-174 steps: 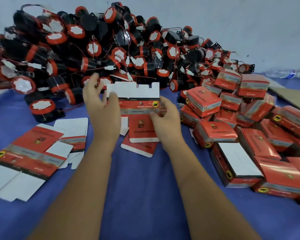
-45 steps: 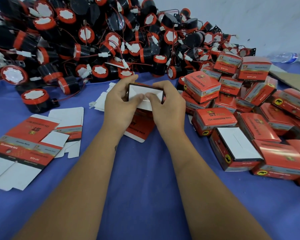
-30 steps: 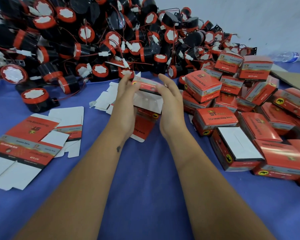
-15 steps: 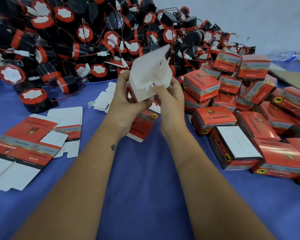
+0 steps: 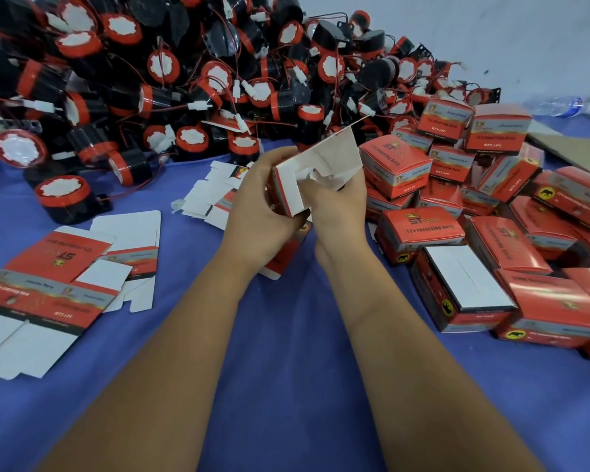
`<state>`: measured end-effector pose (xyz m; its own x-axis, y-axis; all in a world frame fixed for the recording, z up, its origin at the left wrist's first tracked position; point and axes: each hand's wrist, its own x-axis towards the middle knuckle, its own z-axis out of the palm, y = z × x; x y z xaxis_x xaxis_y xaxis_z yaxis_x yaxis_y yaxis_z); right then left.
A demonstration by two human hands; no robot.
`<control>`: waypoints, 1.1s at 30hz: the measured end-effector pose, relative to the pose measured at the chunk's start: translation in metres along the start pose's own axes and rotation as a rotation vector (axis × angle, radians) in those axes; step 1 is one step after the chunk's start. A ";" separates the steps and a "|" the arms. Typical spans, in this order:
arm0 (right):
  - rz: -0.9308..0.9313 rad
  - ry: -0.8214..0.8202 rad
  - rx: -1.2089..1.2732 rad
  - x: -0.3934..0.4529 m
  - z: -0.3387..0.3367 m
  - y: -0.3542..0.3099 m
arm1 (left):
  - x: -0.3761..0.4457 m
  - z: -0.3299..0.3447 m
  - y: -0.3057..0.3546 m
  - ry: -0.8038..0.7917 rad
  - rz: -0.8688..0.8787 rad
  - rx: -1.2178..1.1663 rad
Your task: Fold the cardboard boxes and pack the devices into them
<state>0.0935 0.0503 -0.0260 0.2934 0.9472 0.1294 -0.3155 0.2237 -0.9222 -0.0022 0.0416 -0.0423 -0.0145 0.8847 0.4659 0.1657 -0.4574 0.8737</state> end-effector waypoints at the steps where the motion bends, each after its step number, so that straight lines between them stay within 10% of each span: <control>1: 0.008 0.012 0.010 -0.001 0.000 0.000 | 0.000 0.000 -0.001 0.000 -0.001 -0.003; 33: 0.198 -0.007 0.113 0.004 -0.005 0.006 | -0.002 0.005 -0.006 -0.011 0.035 0.254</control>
<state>0.0972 0.0543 -0.0327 0.2091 0.9768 -0.0473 -0.4658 0.0570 -0.8831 0.0016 0.0427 -0.0492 0.0062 0.8703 0.4924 0.4084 -0.4517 0.7932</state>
